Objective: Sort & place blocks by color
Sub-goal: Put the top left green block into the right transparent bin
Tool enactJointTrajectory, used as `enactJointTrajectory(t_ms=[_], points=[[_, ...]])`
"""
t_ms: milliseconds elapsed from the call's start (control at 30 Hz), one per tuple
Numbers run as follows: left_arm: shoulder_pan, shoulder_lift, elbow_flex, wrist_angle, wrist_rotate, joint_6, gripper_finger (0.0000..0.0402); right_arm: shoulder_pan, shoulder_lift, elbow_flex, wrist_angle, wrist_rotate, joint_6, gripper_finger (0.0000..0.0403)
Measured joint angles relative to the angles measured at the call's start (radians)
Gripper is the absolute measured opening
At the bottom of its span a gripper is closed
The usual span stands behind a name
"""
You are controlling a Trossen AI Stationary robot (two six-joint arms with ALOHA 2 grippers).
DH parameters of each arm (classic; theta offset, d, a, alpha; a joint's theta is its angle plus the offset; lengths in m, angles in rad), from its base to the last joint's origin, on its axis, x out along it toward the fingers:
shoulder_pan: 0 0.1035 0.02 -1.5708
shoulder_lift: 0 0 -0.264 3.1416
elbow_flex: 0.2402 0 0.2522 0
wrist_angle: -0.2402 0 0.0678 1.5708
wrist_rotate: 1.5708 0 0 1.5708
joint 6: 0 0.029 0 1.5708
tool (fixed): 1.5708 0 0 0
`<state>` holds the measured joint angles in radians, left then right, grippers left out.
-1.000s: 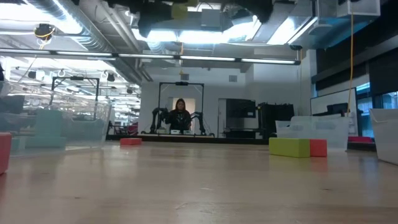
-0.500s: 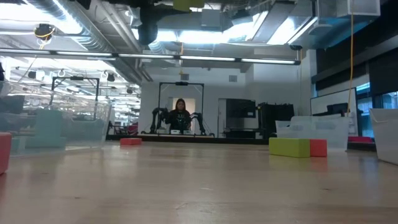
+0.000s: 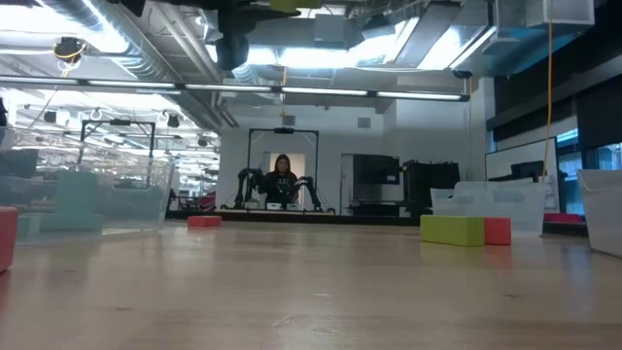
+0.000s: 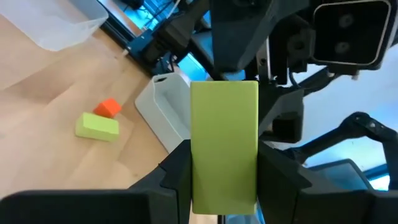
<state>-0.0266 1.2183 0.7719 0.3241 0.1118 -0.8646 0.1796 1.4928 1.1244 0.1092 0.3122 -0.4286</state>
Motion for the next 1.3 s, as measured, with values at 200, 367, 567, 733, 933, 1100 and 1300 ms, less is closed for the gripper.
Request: enactJointTrajectory(t_ms=[200,367,567,733,933,1100,1300], points=[[0.0,0.002,0.0,0.001,0.031,0.001,0.0122,-0.005,0.008,0.001,0.02,-0.018,-0.001,0.0171],[0.007,0.037,-0.001,-0.003,0.163,-0.009,0.0122,-0.006,0.008,0.0,0.006,-0.17,0.001,0.0174],[0.009,0.092,-0.002,0.001,0.272,-0.038,0.0122,-0.007,0.015,0.001,-0.06,-0.252,0.045,0.0174],[0.004,0.108,-0.002,0.002,0.298,-0.04,0.0122,-0.006,0.038,0.002,-0.063,-0.297,0.054,0.0174],[0.012,0.101,-0.001,0.041,0.337,-0.058,0.0122,0.015,0.044,0.002,-0.086,-0.304,0.055,0.0175],[0.022,0.097,-0.001,0.063,0.371,-0.077,0.0122,0.024,0.045,0.005,-0.081,-0.231,0.052,0.0175],[0.009,0.097,0.0,0.064,0.384,-0.092,0.0122,0.024,0.047,0.003,-0.059,-0.303,0.042,0.0175]])
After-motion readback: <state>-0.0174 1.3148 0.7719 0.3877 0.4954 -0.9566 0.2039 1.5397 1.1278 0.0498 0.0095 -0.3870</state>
